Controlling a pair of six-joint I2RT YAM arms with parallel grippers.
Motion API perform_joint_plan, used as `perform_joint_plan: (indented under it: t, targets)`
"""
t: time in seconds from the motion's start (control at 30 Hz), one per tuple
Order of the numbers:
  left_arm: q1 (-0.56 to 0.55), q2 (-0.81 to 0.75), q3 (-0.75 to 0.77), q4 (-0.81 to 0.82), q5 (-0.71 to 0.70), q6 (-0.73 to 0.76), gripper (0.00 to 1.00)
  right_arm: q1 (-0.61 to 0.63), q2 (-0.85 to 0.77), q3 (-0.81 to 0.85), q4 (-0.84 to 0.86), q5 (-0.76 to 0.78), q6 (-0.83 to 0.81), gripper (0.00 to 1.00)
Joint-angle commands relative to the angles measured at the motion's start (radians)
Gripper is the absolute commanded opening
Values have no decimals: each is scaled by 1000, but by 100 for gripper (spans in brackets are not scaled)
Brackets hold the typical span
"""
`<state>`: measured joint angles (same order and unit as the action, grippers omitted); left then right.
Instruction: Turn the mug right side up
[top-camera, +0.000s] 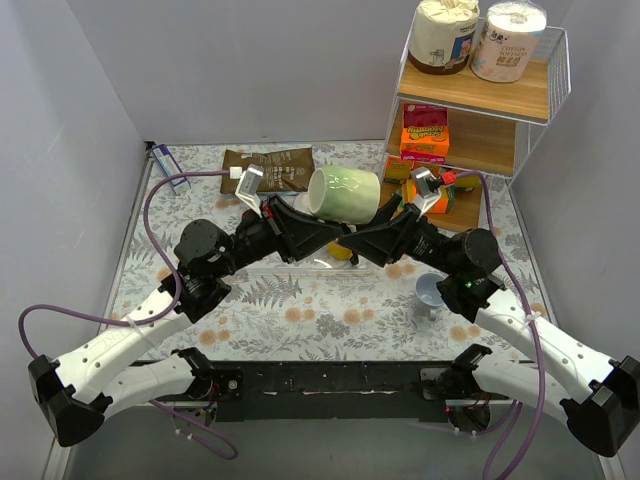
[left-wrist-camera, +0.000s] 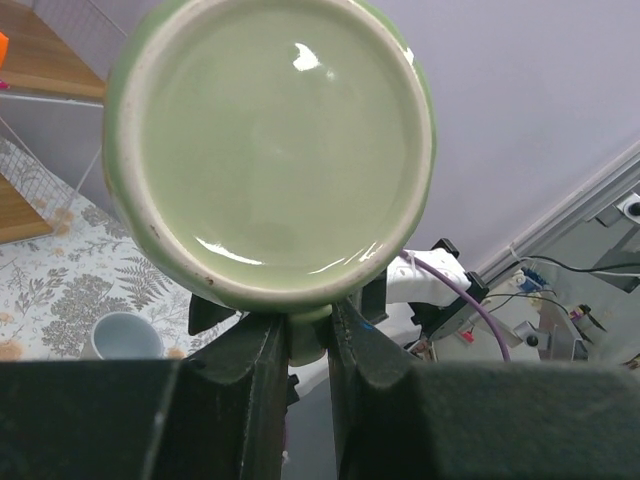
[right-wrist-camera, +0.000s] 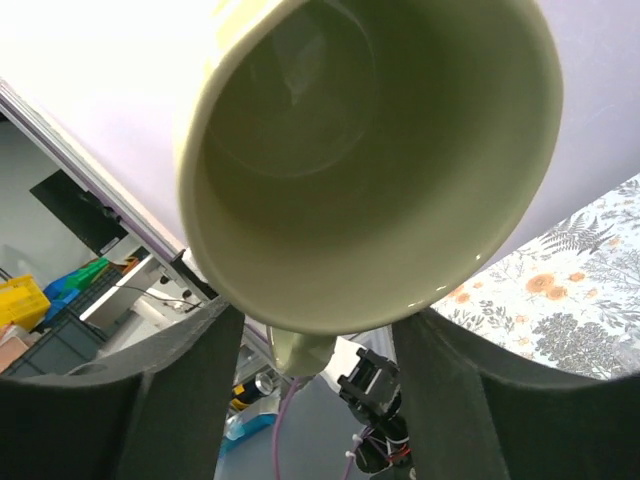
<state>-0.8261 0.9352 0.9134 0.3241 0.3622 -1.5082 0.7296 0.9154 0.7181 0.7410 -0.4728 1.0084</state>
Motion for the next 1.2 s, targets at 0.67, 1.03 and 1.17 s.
perform_joint_plan:
  t: [0.67,1.03,1.17]
  targets:
    - [-1,-15,1,-28,-51,52,30,13,-9,103,-93,33,-62,1]
    - [-1,-65,16,-347,-314,160,98,13,-61,194,-507,223,-227,1]
    - [-1,-81,44,-473,-460,190,98,13,-88,254,-708,357,-307,1]
